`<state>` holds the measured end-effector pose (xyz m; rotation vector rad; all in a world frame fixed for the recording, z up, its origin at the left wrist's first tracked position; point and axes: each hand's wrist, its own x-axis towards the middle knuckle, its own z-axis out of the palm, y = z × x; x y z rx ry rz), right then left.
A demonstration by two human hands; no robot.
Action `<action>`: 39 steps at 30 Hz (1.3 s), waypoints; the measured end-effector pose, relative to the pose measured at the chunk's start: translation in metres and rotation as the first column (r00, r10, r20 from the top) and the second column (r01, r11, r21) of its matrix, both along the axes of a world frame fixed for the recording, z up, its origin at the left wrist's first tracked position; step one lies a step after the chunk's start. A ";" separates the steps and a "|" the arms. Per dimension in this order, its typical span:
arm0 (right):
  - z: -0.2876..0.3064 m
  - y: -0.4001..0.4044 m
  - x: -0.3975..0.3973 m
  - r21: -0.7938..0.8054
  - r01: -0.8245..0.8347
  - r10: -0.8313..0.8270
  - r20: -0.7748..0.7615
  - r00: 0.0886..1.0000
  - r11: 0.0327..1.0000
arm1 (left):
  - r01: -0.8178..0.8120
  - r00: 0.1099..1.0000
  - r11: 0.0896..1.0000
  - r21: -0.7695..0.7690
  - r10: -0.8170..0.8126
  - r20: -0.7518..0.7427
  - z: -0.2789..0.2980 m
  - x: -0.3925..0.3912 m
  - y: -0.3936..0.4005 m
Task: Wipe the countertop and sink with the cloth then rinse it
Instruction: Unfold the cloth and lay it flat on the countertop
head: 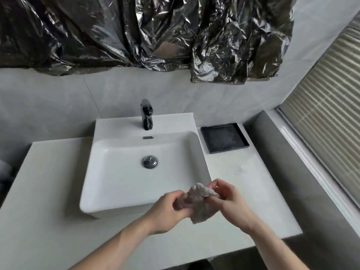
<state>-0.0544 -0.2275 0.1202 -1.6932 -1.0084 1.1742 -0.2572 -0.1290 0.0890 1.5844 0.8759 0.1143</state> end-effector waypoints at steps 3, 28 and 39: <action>0.007 0.000 0.043 0.042 0.083 -0.081 -0.047 0.996 0.996 | -0.032 0.995 0.989 -0.143 0.045 0.088 0.012 0.044 0.002; -0.113 0.135 0.296 -0.264 0.294 -0.282 0.081 0.956 0.919 | -0.398 0.889 0.917 0.016 0.390 -0.238 -0.076 0.331 0.132; -0.160 0.235 0.340 -0.138 0.260 -0.202 0.336 0.920 0.956 | -0.075 0.896 0.902 0.424 0.248 -0.368 -0.120 0.384 0.232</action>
